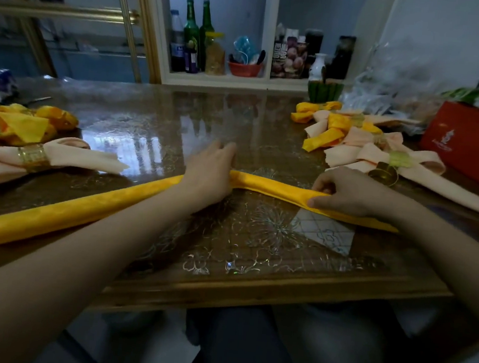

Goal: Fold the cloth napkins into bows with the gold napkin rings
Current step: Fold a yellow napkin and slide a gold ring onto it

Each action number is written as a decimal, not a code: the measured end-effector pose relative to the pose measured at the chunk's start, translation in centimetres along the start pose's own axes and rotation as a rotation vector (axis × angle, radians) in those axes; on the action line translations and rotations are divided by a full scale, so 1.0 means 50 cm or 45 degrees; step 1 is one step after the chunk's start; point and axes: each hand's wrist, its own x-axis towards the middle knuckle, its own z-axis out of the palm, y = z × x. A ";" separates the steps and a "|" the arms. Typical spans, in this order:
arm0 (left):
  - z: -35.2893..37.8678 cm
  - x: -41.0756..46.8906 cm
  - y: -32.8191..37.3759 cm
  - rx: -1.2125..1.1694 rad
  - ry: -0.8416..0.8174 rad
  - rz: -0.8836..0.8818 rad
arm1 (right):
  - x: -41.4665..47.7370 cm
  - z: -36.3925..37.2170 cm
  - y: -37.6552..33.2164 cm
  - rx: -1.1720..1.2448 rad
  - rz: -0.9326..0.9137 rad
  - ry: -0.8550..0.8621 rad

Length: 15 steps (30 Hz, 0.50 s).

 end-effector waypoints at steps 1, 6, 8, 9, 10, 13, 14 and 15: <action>0.003 0.003 0.003 -0.012 -0.045 0.011 | 0.006 -0.001 -0.007 -0.007 0.016 0.004; 0.003 0.029 -0.012 -0.320 -0.330 -0.213 | -0.011 -0.001 -0.076 0.224 0.050 0.084; -0.009 0.039 -0.012 -0.428 -0.464 -0.244 | -0.034 0.015 -0.130 0.428 -0.030 0.089; -0.015 0.042 -0.010 -0.484 -0.502 -0.277 | -0.045 0.030 -0.159 0.499 -0.090 0.075; -0.020 0.043 -0.007 -0.481 -0.523 -0.309 | -0.054 0.046 -0.188 0.540 -0.164 0.042; -0.021 0.037 -0.015 -0.405 -0.586 -0.274 | -0.062 0.079 -0.251 0.549 -0.343 -0.191; -0.020 0.032 -0.020 -0.430 -0.598 -0.226 | -0.058 0.079 -0.256 0.543 -0.399 -0.239; -0.019 0.026 -0.027 -0.463 -0.597 -0.177 | -0.047 0.074 -0.256 0.577 -0.427 -0.218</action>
